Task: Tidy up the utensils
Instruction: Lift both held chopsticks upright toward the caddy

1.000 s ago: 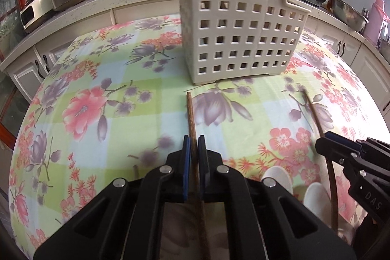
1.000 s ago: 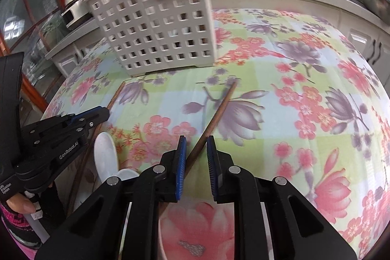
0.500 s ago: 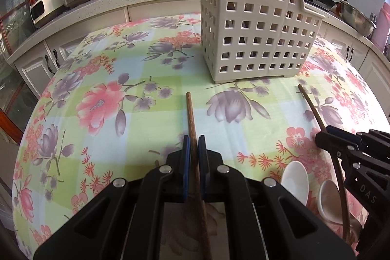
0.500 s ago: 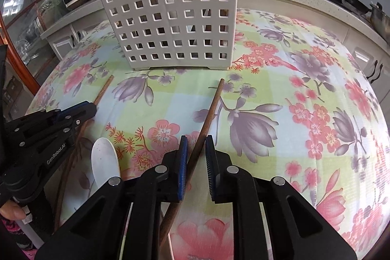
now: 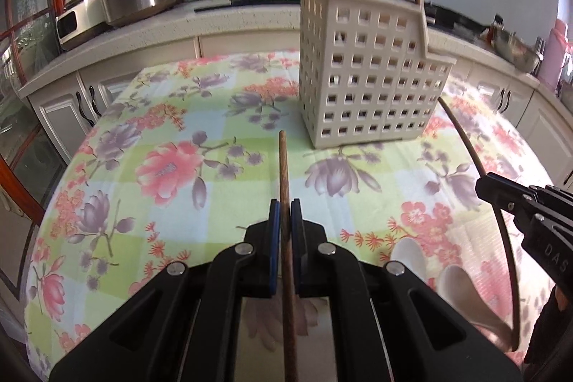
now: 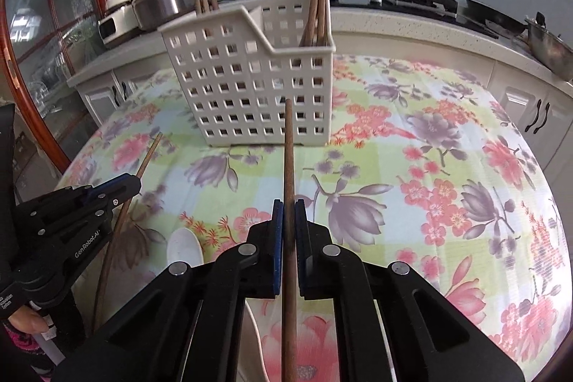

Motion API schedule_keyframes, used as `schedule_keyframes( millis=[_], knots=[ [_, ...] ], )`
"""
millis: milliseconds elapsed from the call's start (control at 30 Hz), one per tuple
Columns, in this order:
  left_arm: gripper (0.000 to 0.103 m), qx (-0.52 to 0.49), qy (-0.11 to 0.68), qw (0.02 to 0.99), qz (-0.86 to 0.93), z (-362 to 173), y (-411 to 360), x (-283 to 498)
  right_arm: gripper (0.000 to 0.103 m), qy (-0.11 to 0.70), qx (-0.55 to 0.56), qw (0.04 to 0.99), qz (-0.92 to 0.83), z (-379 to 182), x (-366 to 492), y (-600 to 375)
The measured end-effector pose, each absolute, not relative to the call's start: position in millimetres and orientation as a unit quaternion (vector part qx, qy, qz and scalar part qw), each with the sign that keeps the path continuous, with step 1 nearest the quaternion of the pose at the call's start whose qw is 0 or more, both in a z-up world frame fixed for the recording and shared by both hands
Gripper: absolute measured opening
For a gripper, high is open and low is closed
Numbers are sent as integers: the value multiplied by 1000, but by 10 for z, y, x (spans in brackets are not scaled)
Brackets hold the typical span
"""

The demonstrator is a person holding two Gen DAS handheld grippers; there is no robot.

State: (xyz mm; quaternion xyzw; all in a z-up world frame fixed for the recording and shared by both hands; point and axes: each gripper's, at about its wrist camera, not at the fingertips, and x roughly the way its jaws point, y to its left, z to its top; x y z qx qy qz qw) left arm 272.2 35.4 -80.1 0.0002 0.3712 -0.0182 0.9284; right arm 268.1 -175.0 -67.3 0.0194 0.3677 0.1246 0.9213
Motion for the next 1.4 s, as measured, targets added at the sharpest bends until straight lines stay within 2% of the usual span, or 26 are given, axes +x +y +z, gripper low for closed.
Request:
schedule_keyframes(
  millis=[333,800,1400],
  knots=[
    [6,-18,295,955,-35,-278,399,2325,7,297,29,944,141,-208,2387,-1871],
    [6,18,221,974,-36,363,158,1987,7,234,21,961,147,260,2116,-2006],
    [6,29,191,980,-55,966,-133,2293,7,206,30,966,151,648,2458,-2086]
  ],
)
